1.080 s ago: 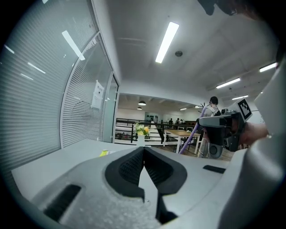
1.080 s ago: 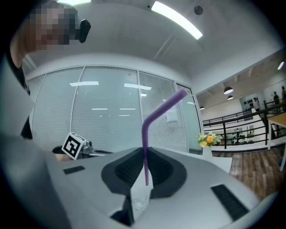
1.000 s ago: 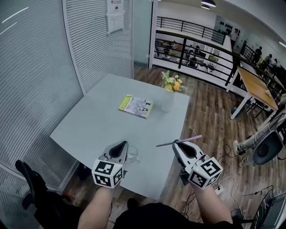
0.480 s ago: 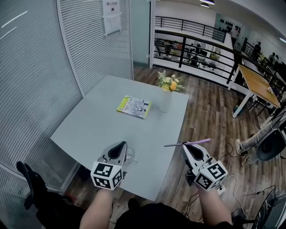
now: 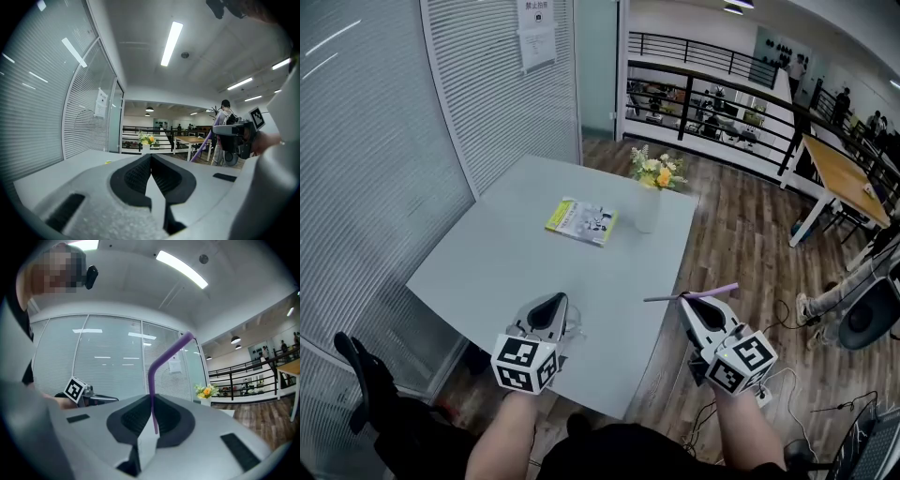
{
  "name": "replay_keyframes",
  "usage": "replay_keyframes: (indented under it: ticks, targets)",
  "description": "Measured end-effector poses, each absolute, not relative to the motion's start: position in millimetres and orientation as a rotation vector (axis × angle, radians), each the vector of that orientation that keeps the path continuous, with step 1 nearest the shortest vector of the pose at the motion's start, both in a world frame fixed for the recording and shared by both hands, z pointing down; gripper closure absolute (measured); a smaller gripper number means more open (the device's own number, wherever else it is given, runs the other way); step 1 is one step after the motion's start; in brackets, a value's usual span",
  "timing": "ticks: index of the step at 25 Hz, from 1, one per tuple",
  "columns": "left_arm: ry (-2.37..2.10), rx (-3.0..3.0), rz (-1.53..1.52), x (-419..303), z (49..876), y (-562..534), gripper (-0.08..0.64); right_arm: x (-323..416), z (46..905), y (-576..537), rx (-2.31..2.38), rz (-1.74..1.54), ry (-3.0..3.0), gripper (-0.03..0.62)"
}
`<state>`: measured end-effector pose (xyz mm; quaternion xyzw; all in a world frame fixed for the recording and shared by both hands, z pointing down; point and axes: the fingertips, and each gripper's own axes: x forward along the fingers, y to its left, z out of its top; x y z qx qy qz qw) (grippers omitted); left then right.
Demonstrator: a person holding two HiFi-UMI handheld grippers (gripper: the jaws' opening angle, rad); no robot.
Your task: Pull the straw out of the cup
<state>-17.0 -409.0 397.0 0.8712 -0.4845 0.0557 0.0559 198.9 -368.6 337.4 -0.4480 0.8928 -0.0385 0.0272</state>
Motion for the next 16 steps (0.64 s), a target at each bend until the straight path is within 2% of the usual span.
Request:
replay_keyframes:
  ticks: [16]
  targets:
    - [-1.478,2.642,0.179,-22,394,-394,0.551,192,336,-356,-1.379,-0.107,2.786,0.569]
